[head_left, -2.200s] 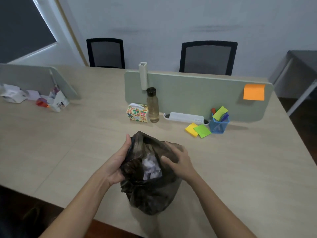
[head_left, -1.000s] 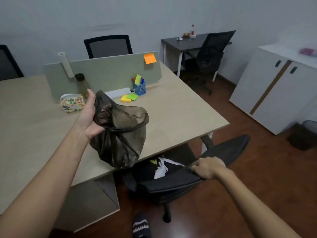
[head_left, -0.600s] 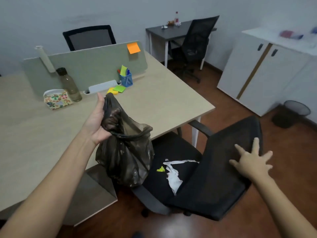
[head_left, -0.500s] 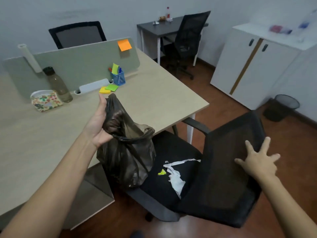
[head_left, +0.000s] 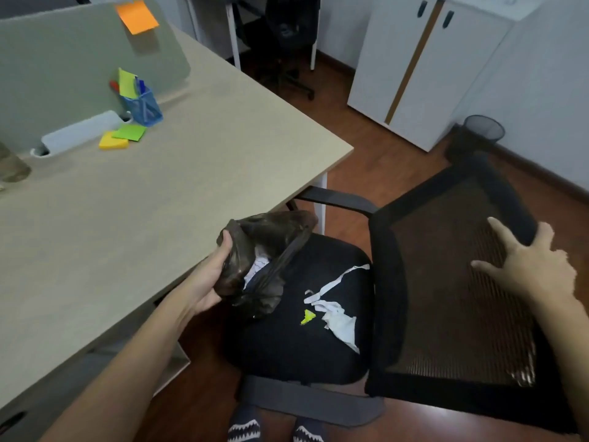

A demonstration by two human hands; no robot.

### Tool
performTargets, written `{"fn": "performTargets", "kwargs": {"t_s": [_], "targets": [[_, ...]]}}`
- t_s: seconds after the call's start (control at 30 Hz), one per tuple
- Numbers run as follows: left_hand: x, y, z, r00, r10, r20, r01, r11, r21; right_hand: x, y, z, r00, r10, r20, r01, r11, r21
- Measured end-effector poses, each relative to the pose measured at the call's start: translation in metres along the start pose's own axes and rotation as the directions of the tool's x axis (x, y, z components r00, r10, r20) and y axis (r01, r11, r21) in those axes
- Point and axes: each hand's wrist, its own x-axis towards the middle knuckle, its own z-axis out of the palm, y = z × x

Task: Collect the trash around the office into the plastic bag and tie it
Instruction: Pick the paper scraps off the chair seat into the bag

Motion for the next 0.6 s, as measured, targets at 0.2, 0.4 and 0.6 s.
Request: {"fn": "performTargets", "kwargs": {"t_s": [0.2, 0.4, 0.6], "targets": [[0.034, -0.055, -0.007, 0.987, -0.026, -0.16, 0.04, 0.996, 0.081, -0.066, -0.089, 0.088, 0.945, -0.035, -0.326, 0.177, 0.892, 0.416], [0.055, -0.067, -0.025, 0.982, -0.04, -0.187, 0.059, 0.994, 0.096, -0.087, -0.202, 0.252, 0.827, -0.264, 0.496, -0.088, 0.811, 0.578], [0.062, -0.09, -0.053, 0.967, -0.092, -0.236, 0.115, 0.99, 0.086, -0.037, -0.269, 0.339, 0.79, -0.273, 0.549, -0.044, 0.868, 0.494]]}}
